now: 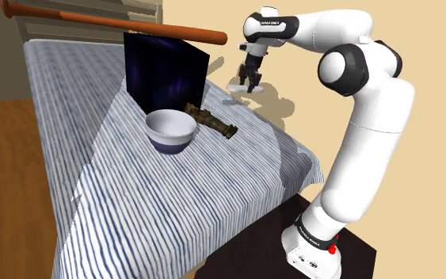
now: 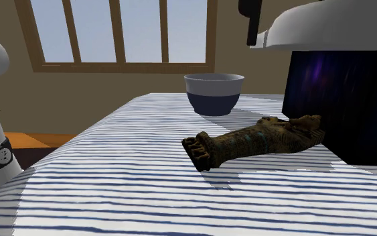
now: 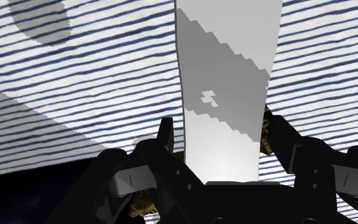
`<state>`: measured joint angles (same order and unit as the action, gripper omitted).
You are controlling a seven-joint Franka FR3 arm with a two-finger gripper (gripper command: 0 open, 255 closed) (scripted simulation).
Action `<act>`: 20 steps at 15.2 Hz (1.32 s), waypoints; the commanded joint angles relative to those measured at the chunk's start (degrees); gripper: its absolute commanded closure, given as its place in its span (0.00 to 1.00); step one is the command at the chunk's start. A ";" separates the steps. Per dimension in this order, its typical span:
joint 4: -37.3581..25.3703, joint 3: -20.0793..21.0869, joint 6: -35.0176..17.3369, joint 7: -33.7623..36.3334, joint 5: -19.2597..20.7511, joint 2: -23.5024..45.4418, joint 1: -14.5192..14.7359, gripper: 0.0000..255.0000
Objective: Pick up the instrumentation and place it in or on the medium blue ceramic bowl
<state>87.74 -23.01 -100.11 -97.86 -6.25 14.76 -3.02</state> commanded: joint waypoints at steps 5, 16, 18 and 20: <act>7.03 2.72 -2.25 8.41 2.36 -5.47 5.74 1.00; 11.09 8.95 -3.31 23.32 3.96 -9.07 14.26 1.00; 10.91 10.11 -3.29 25.93 4.02 -8.98 15.69 1.00; 10.45 11.27 -3.20 28.50 4.03 -8.67 17.10 1.00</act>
<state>98.37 -12.18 -103.12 -70.40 -2.18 5.76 13.55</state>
